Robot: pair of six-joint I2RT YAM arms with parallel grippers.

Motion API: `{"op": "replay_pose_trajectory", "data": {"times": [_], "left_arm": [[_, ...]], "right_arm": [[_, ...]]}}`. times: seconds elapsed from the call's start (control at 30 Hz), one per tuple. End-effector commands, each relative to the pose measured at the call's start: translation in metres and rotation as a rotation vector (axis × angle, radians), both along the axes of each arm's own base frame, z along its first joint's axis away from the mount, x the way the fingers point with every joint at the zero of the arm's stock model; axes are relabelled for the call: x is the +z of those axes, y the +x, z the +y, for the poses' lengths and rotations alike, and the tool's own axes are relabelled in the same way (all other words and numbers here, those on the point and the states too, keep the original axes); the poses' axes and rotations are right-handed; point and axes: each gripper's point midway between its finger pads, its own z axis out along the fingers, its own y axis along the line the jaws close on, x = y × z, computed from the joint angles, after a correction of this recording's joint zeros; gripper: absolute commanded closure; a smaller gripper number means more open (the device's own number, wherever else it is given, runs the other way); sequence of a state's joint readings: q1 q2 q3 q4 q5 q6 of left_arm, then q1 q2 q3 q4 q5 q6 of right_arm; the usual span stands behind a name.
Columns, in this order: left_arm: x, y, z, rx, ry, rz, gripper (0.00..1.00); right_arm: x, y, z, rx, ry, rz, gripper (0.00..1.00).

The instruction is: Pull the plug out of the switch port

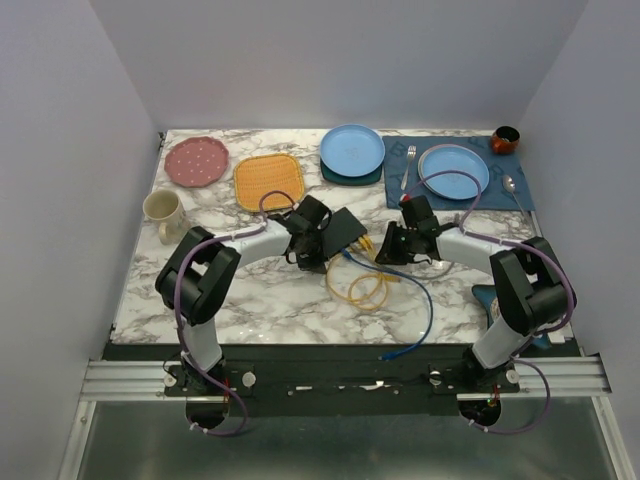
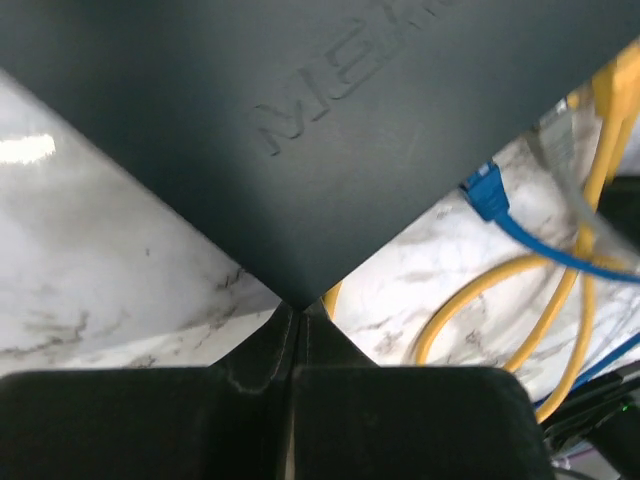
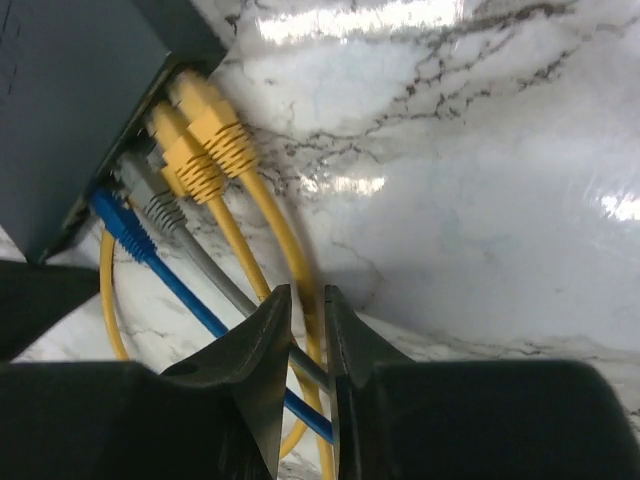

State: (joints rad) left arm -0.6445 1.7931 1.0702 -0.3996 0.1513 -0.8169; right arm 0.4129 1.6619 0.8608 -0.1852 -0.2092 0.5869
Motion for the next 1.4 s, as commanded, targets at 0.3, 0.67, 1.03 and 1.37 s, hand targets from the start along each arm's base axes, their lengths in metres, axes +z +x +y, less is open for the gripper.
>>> {"op": "replay_pose_trajectory", "data": {"times": [0.3,0.67,1.03,1.37], "left_arm": [[0.015,0.081,0.028,0.133,0.096,-0.056,1.0],[0.056,0.097,0.065,0.222,0.163,-0.188,1.0],[0.044,0.019,0.028,0.063,0.099,-0.263,0.39],[0.023,-0.009,0.016,0.025,0.032,-0.243,0.23]], "right_arm": [[0.017,-0.026,0.04,0.082,0.182,0.062,0.71],[0.052,0.003,0.023,0.019,0.075,-0.082,0.55],[0.067,0.008,0.014,-0.001,0.029,-0.133,0.46],[0.056,0.011,0.016,-0.005,0.026,-0.107,0.46]]}}
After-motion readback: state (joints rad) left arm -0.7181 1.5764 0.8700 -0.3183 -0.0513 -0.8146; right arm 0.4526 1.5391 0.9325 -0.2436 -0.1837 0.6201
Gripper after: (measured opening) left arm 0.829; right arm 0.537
